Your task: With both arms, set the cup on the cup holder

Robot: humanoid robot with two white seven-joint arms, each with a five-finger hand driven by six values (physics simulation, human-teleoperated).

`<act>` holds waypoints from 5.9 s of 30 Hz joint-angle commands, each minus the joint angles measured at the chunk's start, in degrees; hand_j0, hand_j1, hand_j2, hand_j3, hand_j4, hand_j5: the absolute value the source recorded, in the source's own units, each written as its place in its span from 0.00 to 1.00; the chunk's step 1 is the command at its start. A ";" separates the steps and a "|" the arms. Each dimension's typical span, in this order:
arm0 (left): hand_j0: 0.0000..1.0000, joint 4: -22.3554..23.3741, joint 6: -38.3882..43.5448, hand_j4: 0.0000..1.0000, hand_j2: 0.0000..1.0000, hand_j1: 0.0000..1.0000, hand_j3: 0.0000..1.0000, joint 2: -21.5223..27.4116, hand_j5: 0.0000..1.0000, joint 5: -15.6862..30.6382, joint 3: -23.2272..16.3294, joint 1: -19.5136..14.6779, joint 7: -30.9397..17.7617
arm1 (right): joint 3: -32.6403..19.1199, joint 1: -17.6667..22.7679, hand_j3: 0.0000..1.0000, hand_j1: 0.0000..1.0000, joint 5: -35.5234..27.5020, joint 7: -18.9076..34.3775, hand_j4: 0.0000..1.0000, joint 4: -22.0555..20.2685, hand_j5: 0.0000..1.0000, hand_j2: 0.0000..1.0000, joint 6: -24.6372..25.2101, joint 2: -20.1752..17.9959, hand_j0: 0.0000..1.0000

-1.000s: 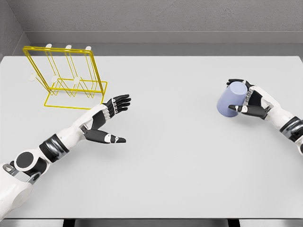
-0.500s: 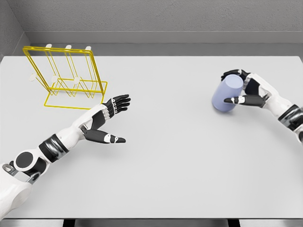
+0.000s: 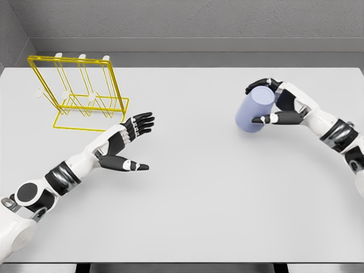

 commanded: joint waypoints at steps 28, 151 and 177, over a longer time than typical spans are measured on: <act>1.00 2.98 0.16 1.00 1.00 1.00 1.00 -1.55 1.00 0.12 0.01 -0.70 -0.01 | 7.76 0.00 0.59 0.59 4.30 0.00 0.59 -8.37 0.59 0.59 0.77 8.81 0.59; 1.00 6.67 -1.69 1.00 1.00 1.00 1.00 -14.03 1.00 -10.61 1.33 1.32 0.17 | 6.97 -13.27 1.00 1.00 33.48 -8.81 1.00 -3.36 1.00 1.00 -11.03 -15.97 1.00; 1.00 7.46 -1.78 1.00 1.00 1.00 1.00 -15.78 1.00 -12.10 1.24 0.79 0.17 | 7.32 -13.27 1.00 1.00 33.48 -8.72 1.00 -3.36 1.00 1.00 -11.03 -15.97 1.00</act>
